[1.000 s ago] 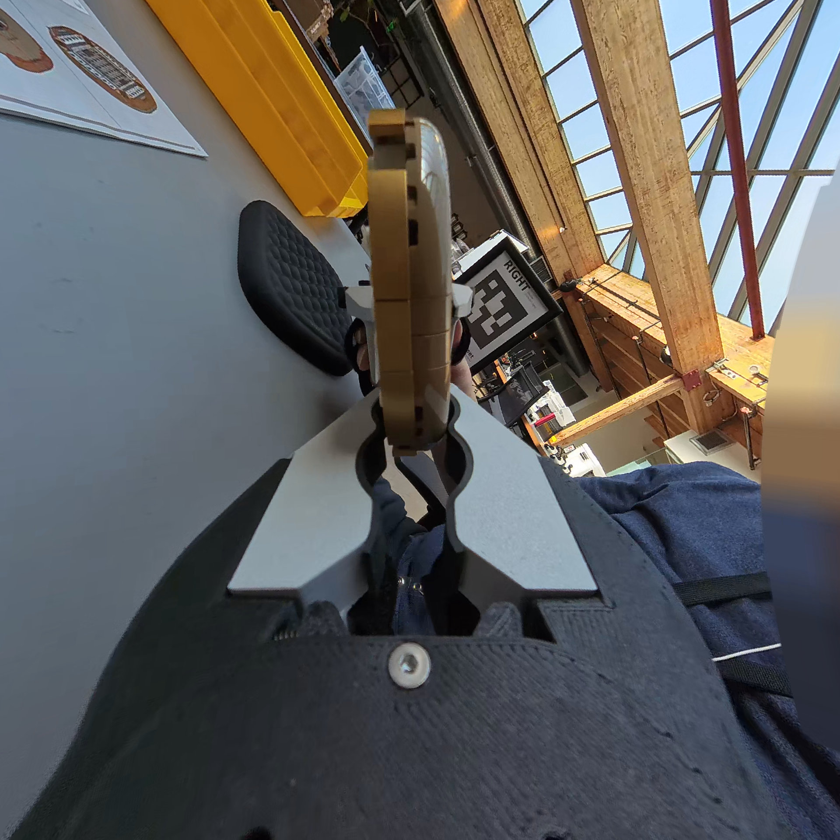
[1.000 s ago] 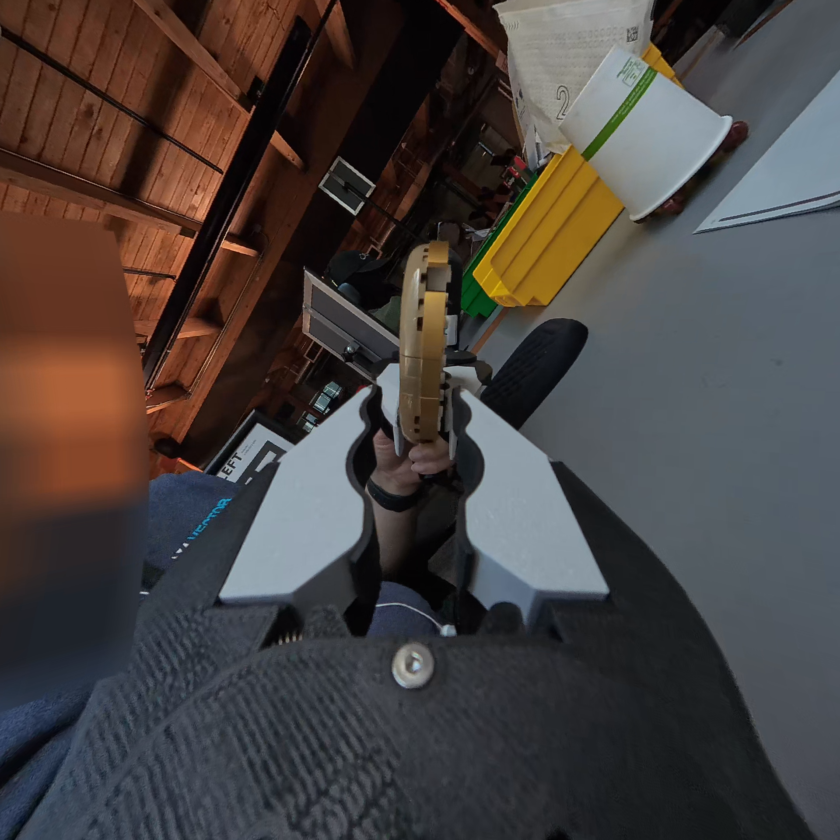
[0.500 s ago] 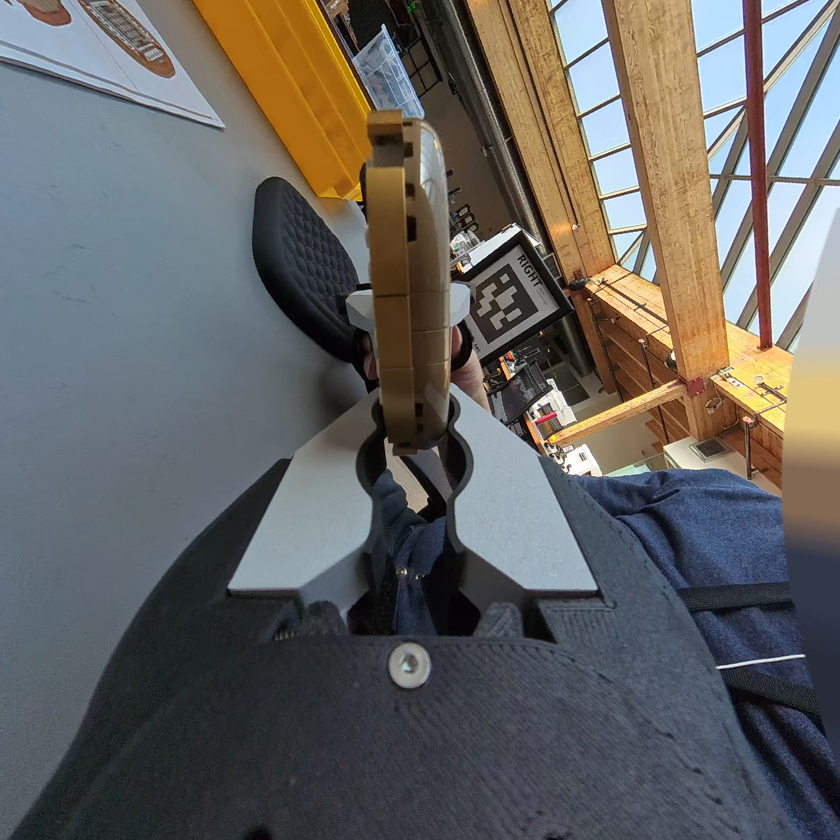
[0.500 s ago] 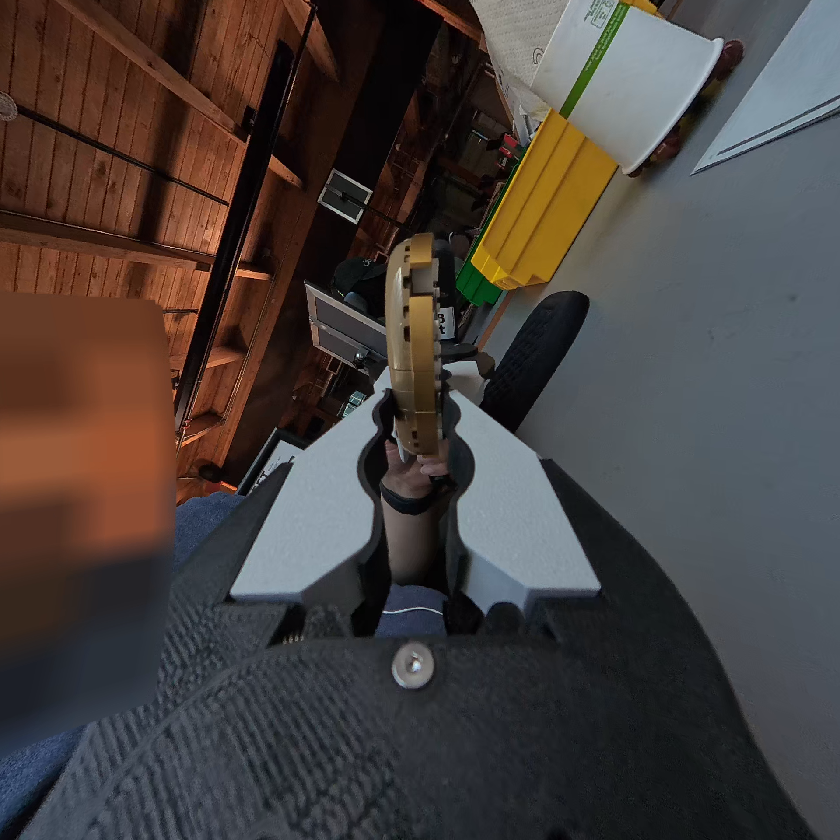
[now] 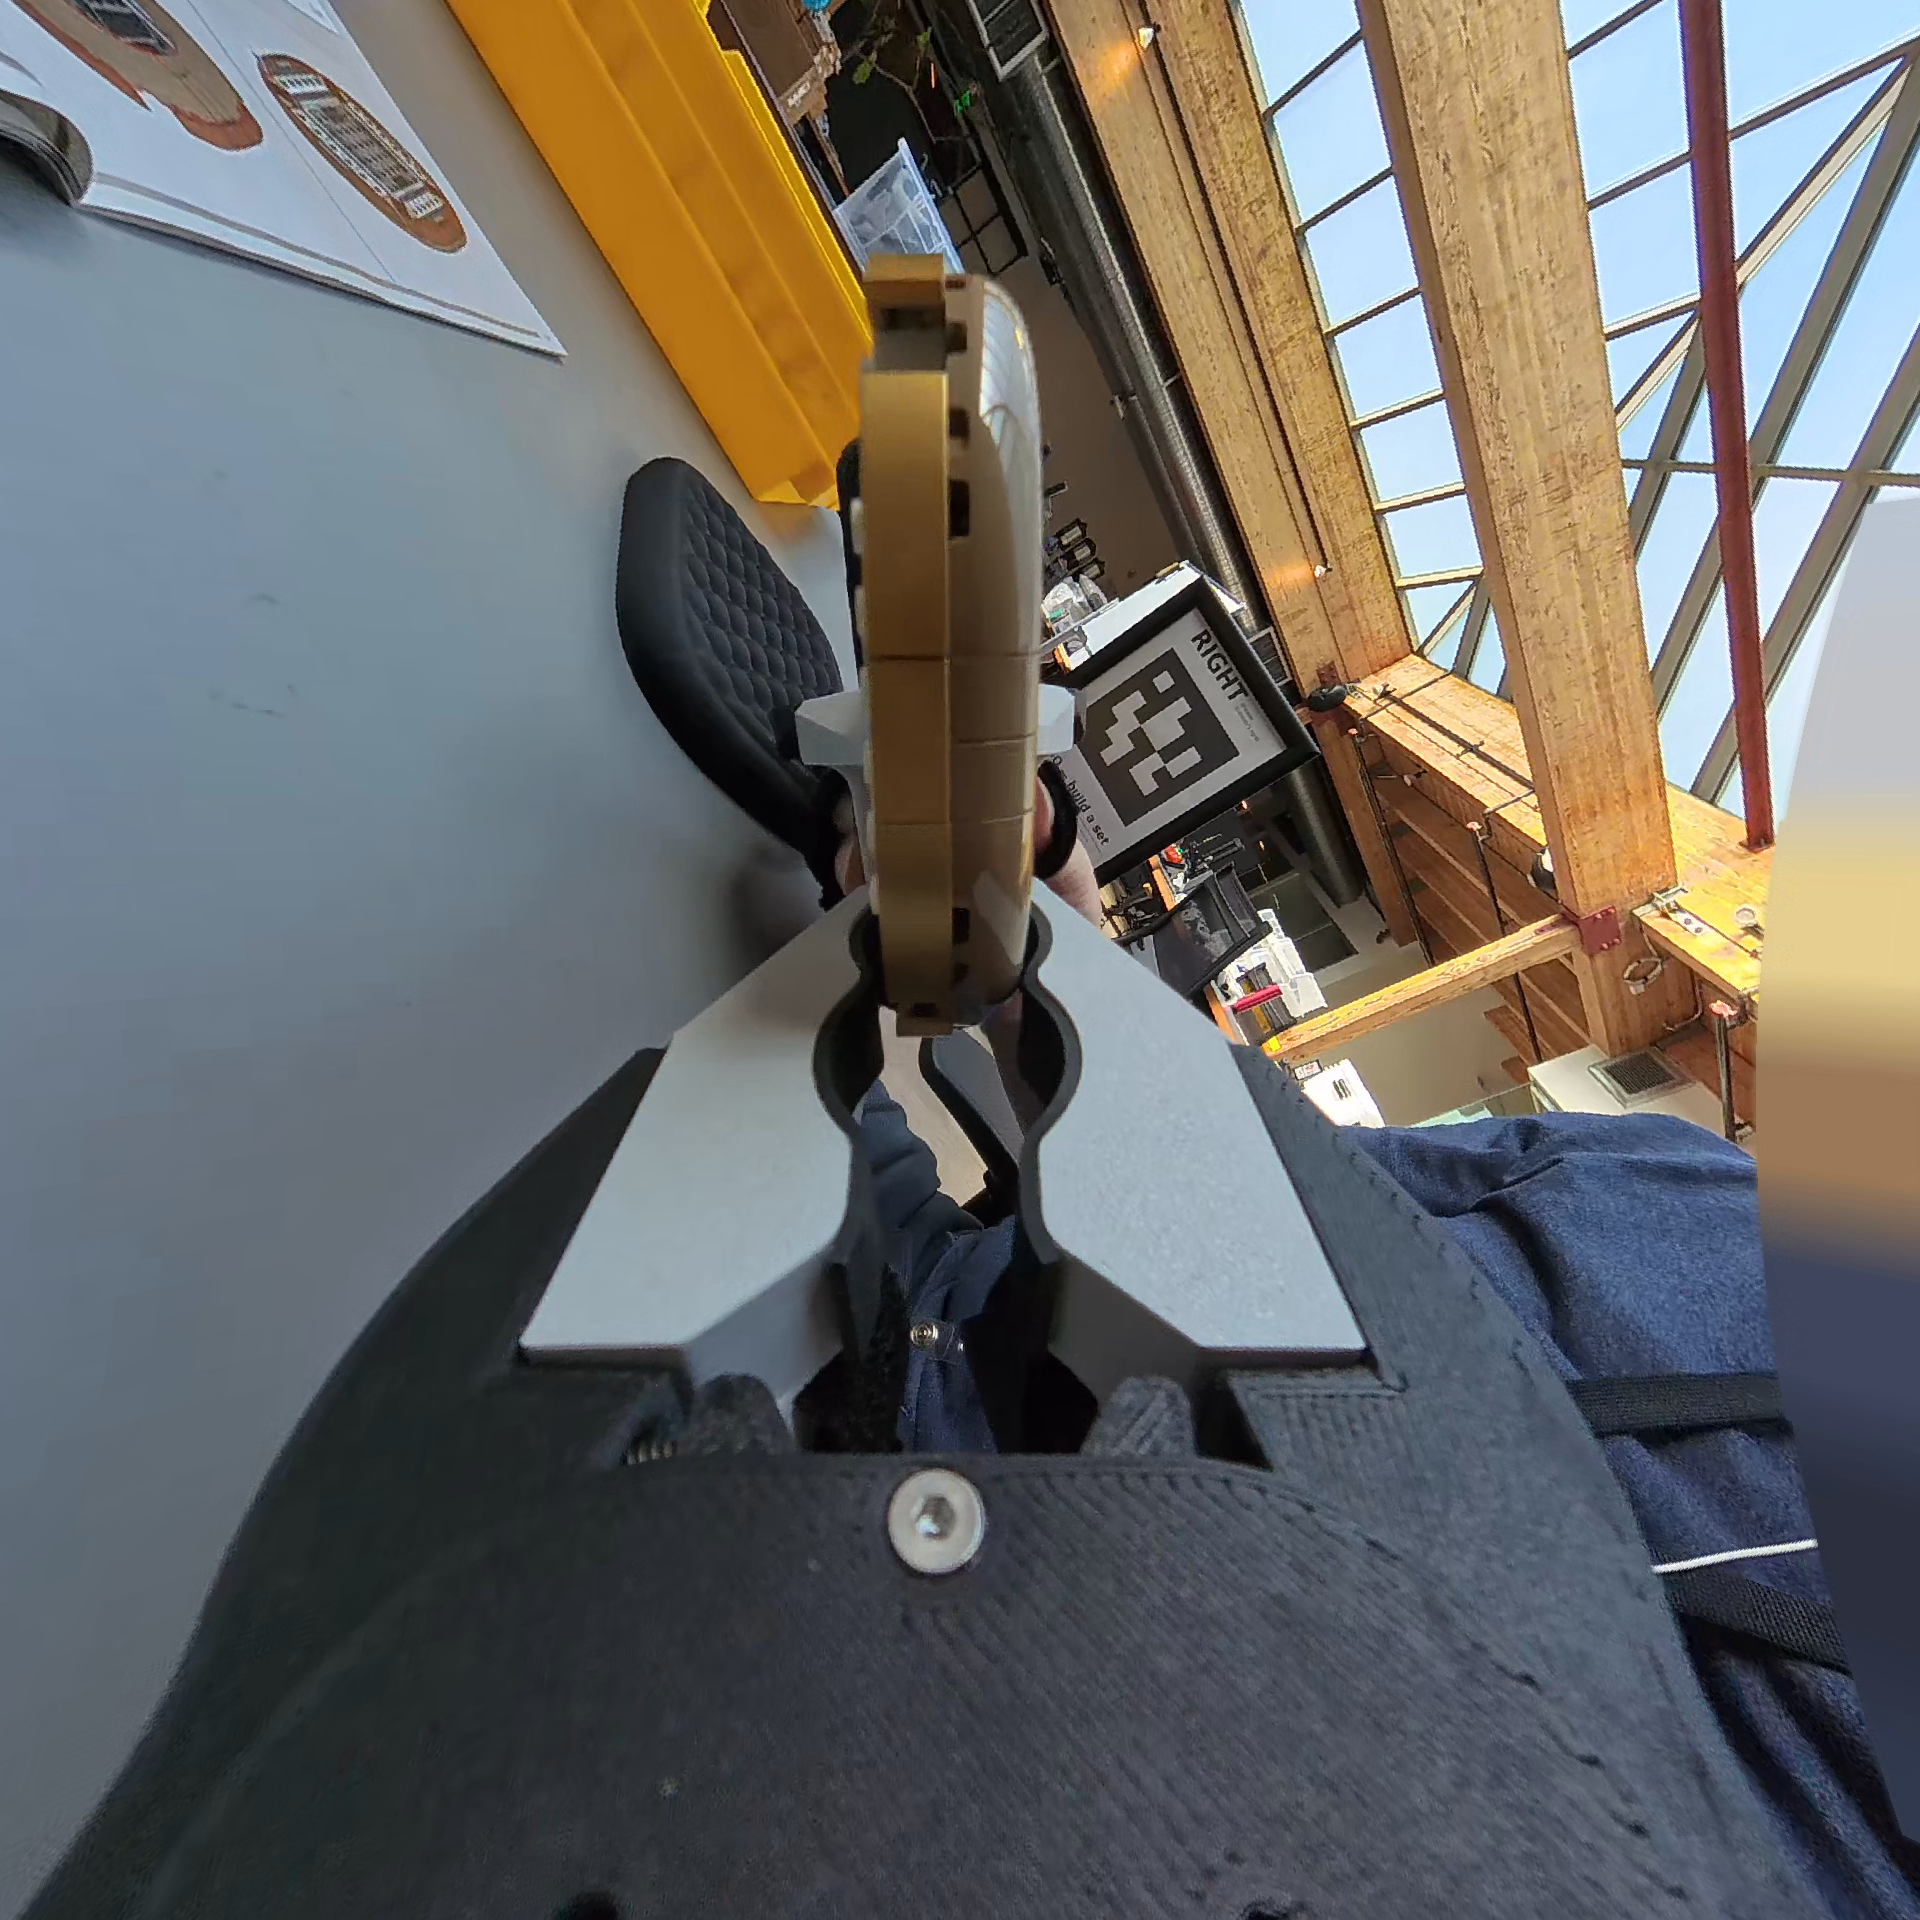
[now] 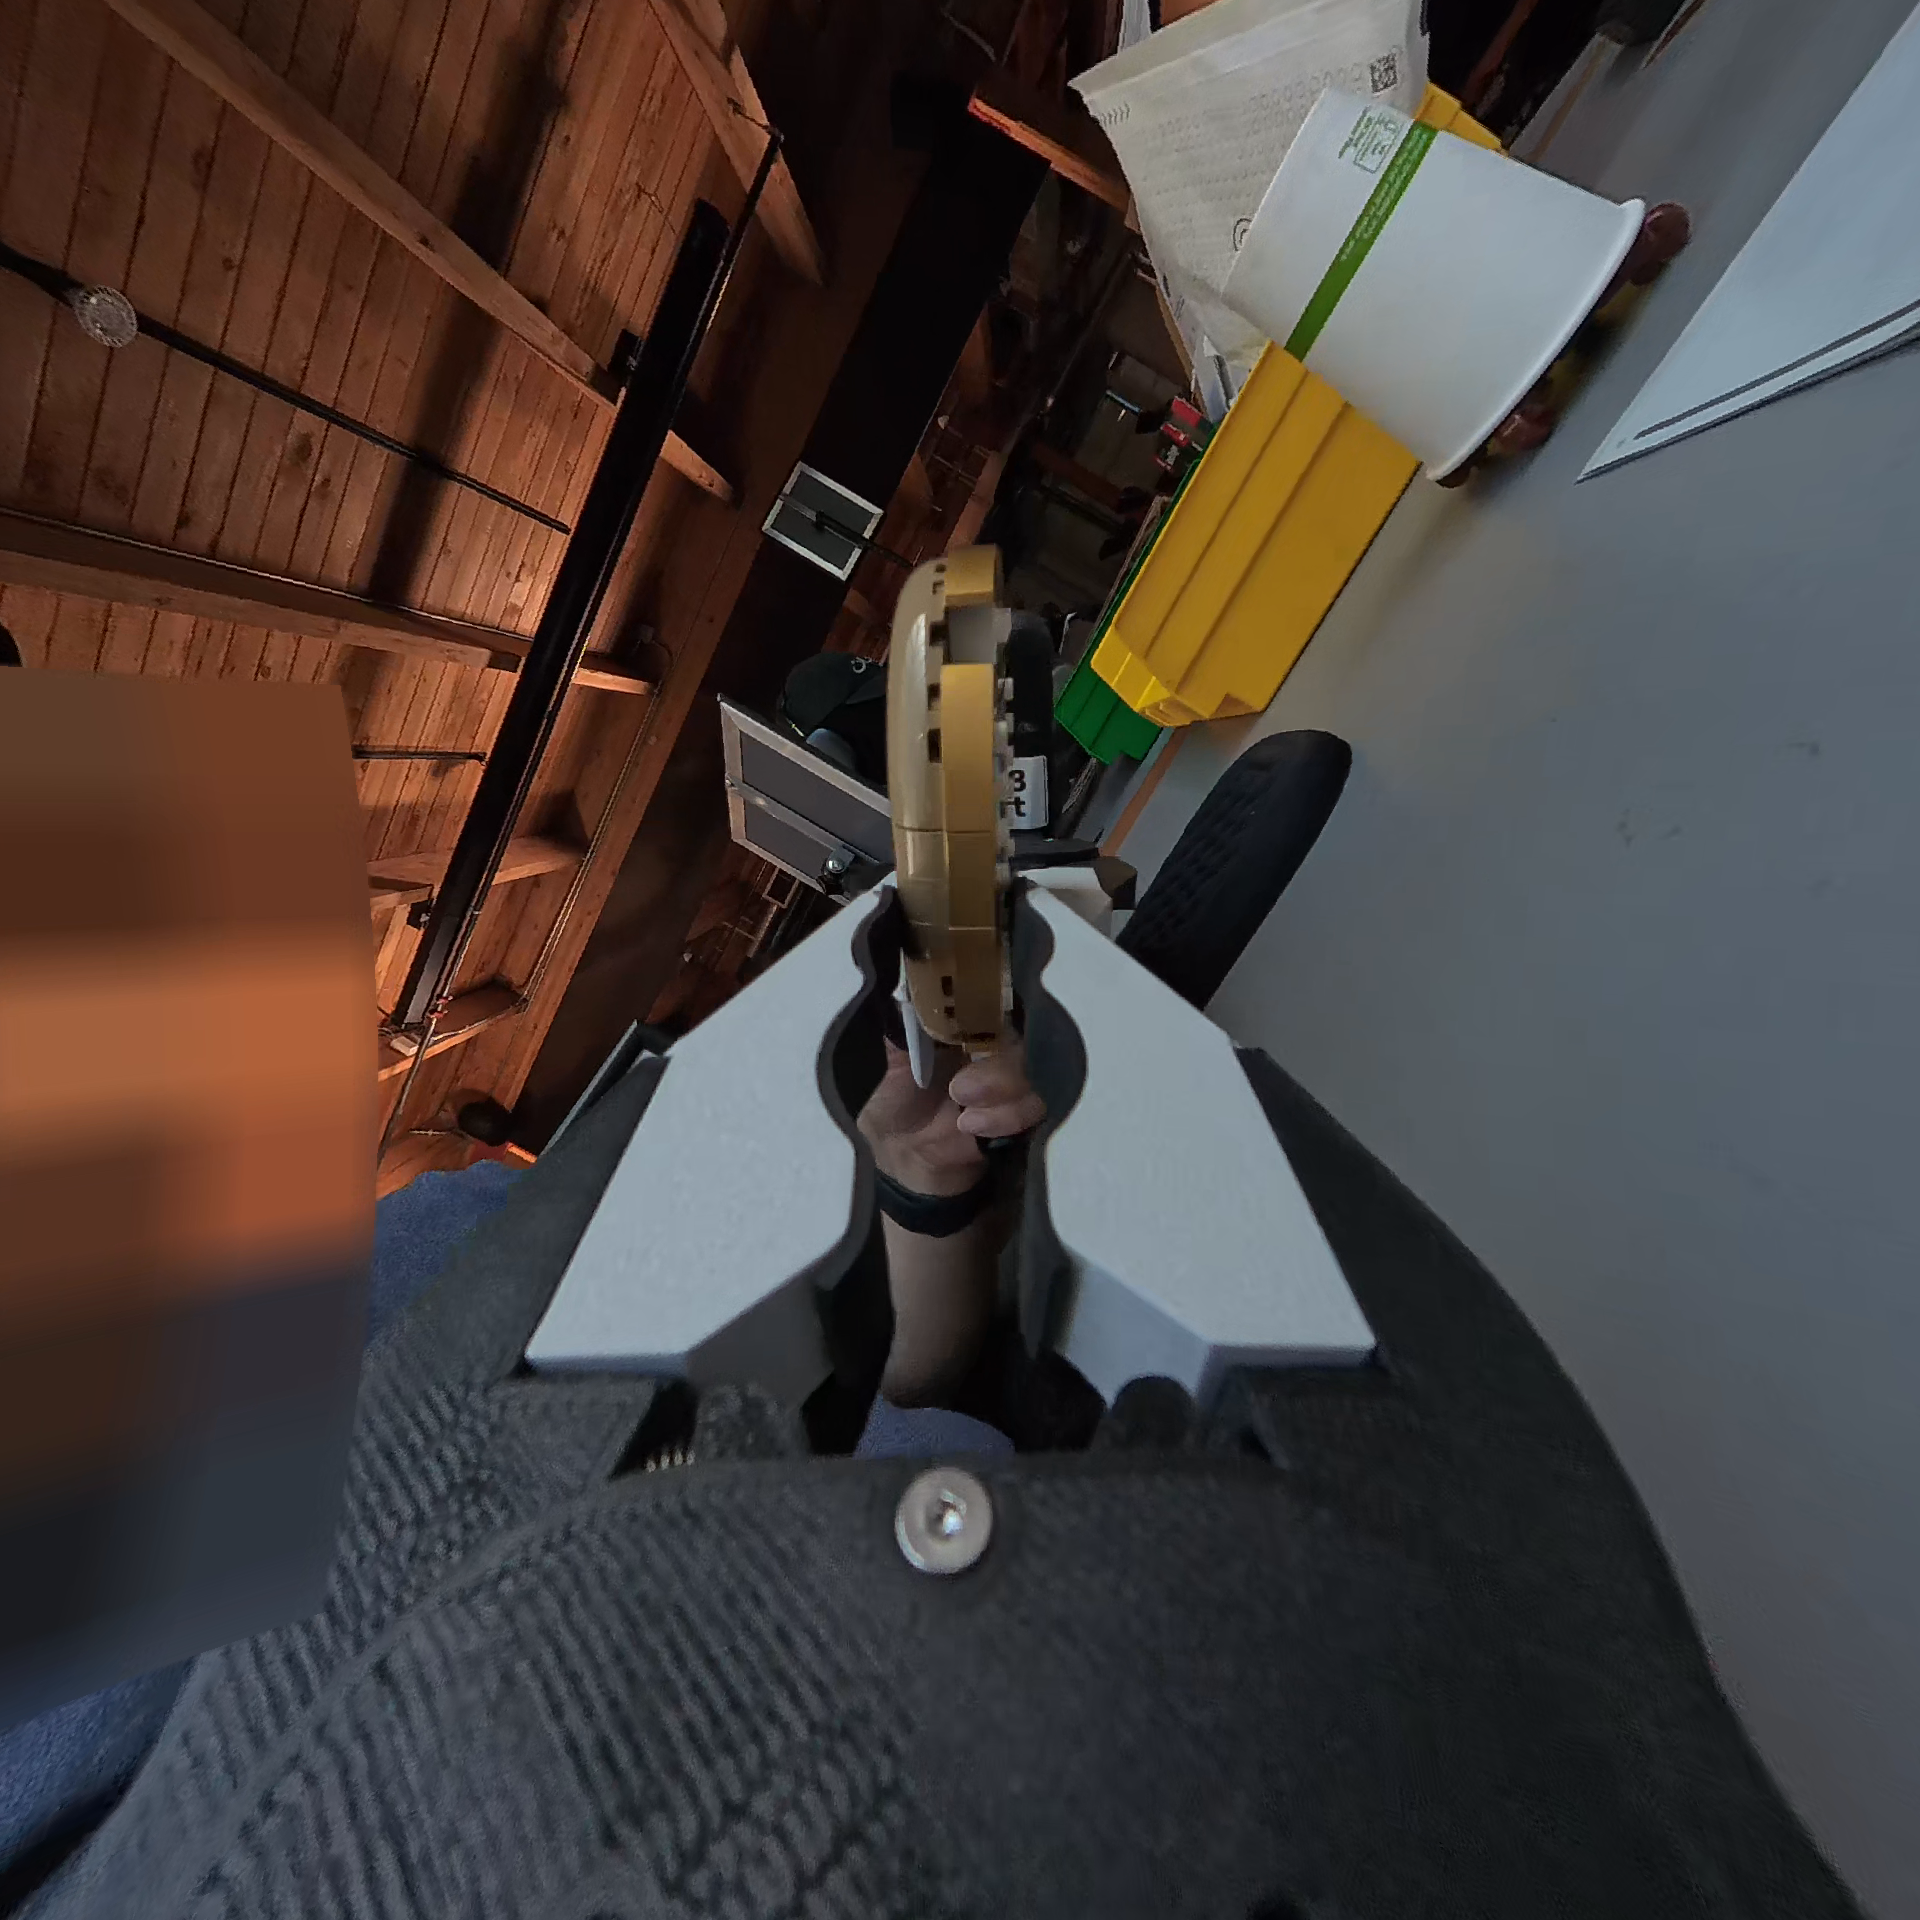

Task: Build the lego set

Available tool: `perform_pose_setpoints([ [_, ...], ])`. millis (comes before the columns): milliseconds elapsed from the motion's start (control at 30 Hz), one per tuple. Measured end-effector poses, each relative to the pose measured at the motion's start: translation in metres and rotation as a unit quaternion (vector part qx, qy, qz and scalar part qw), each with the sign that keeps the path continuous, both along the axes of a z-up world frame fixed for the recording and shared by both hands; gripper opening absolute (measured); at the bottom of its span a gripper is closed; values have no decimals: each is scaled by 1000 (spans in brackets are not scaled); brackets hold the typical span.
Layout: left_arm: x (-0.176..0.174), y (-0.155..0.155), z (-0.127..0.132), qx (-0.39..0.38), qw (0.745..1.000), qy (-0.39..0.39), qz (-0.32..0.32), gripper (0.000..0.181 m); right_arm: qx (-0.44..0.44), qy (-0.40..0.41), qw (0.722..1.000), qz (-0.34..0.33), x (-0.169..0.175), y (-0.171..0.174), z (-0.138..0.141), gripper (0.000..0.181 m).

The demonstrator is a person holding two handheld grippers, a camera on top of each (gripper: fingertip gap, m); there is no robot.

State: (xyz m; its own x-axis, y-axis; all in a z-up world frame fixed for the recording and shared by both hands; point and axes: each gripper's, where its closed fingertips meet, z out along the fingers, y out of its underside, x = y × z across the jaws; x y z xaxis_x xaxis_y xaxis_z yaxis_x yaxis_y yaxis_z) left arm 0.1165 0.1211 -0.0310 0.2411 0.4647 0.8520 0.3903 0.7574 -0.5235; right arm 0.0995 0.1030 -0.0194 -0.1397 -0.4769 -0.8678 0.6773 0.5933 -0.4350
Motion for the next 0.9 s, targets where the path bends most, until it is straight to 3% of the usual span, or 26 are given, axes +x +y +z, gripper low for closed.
perform_pose_setpoints([
  [67, 0, -4, 0, 3, 1000, 2, 10, 20, 15, -7, 1000, 0, 5, -2, -4, 42],
  [200, -1, -5, -1, 14, 1000, 4, 16, 20, 29, -41, 999, 5, 11, 0, -6, 18],
  [433, -4, 1, -2, 29, 1000, 10, -1, 22, 33, -31, 999, 8, 7, 5, -9, 17],
  [567, -4, 3, -7, -2, 1000, 2, -4, 20, 19, -19, 999, -18, 6, 2, -7, 18],
  [633, -6, 0, -8, -1, 1000, 2, 13, 20, 18, -29, 999, -18, 12, 1, -5, 42],
  [667, -7, -1, -9, 3, 1000, 3, 17, 19, 26, -29, 999, -10, 18, 1, -7, 44],
  [767, -8, 4, -5, 47, 999, 21, 1, 20, 32, -47, 998, -25, 19, -1, -10, 21],
  [900, -7, 8, 0, 28, 999, 30, -14, 26, 43, -85, 995, -13, 14, 1, -10, 20],
])
